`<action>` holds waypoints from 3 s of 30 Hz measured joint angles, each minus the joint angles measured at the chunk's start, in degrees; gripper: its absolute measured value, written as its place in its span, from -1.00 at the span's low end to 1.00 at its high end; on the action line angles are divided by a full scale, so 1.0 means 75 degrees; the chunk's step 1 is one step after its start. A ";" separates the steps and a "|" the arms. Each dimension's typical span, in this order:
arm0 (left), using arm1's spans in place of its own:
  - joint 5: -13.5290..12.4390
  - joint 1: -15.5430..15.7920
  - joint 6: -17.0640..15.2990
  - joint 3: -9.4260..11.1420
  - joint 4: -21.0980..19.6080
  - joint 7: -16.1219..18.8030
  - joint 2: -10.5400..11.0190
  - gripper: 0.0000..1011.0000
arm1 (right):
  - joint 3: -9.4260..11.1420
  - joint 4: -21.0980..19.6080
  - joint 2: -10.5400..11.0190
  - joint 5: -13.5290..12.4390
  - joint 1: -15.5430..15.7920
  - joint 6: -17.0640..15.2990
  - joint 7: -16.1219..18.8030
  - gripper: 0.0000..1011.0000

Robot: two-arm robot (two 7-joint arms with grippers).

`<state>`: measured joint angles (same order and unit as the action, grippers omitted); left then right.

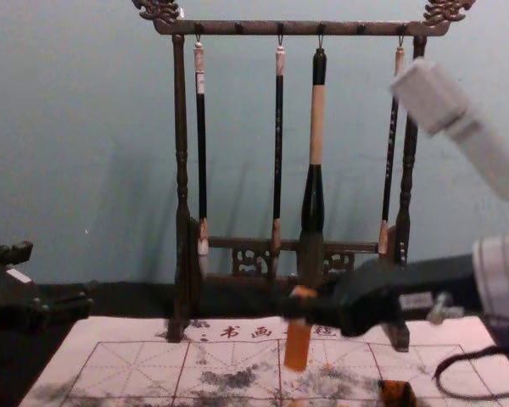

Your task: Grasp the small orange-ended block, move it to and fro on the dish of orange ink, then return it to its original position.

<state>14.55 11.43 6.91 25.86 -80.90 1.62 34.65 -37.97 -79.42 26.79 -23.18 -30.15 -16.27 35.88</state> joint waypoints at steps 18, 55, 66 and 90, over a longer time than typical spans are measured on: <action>0.0000 0.0000 0.0000 0.0000 0.0000 0.0000 0.0000 0.98 | 0.1594 -0.2616 0.0791 0.0064 0.2178 -0.0503 -0.2388 -0.76; 0.0000 0.0000 0.0000 0.0000 0.0000 0.0000 0.0000 0.98 | 0.2044 -0.2394 0.0182 0.0372 0.2847 -0.1056 -0.2406 -0.76; 0.0000 0.0000 0.0000 0.0000 0.0000 0.0000 0.0000 0.98 | 0.2036 -0.2155 0.0031 0.0549 0.2777 -0.1102 -0.2333 -0.76; 0.0000 0.0000 0.0000 0.0000 0.0000 0.0000 0.0000 0.98 | 0.1894 -0.1637 -0.0268 0.1037 0.2613 -0.1141 -0.2164 -0.76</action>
<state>14.55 11.43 6.91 25.86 -80.90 1.62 34.65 -23.76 -91.70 24.78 -15.40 -10.55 -24.83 19.66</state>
